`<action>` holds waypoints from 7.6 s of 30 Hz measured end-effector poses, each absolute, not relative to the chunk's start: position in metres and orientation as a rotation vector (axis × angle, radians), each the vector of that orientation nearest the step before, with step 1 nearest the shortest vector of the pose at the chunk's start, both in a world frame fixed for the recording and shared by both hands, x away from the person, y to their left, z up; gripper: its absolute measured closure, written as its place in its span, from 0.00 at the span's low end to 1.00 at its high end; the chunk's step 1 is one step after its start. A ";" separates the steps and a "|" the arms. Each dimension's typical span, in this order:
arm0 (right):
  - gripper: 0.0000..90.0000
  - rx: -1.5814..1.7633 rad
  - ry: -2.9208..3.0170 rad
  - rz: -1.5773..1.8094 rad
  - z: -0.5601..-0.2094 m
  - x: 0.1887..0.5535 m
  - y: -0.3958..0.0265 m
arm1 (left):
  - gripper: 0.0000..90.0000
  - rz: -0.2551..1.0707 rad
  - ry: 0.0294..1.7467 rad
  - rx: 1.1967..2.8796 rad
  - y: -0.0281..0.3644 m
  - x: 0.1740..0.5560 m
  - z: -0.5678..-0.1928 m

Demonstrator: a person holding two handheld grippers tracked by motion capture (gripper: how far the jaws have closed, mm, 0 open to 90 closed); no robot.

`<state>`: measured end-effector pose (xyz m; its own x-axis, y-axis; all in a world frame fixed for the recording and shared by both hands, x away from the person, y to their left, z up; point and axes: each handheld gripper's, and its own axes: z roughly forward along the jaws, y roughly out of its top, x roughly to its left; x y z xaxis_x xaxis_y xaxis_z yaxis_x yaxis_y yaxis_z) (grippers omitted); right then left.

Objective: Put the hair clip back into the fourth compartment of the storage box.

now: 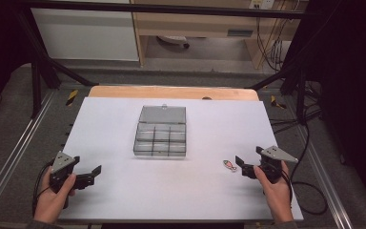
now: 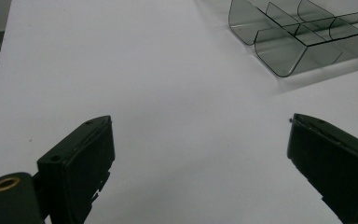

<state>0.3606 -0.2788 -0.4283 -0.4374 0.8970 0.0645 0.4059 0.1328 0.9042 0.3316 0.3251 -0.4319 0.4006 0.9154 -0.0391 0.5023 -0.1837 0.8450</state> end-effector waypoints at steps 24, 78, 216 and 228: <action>0.05 1.138 2.035 1.179 -0.429 0.363 -0.240 | 0.08 0.620 1.200 1.850 0.322 0.332 -0.432; 0.79 1.142 2.236 0.975 -0.452 0.372 -0.230 | 0.08 0.610 1.189 1.899 0.320 0.332 -0.435; 0.93 0.861 2.473 1.410 -0.439 0.371 -0.086 | 0.08 0.605 1.165 1.936 0.316 0.332 -0.437; 0.93 0.823 2.467 1.412 -0.427 0.381 -0.066 | 0.08 0.607 1.166 1.938 0.317 0.332 -0.437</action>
<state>0.3806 -0.0663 -0.4266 -0.8301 0.5461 0.1125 0.3735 0.3949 0.8393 0.3319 0.3167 -0.4368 0.4656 0.8850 0.0064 0.5131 -0.2758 0.8128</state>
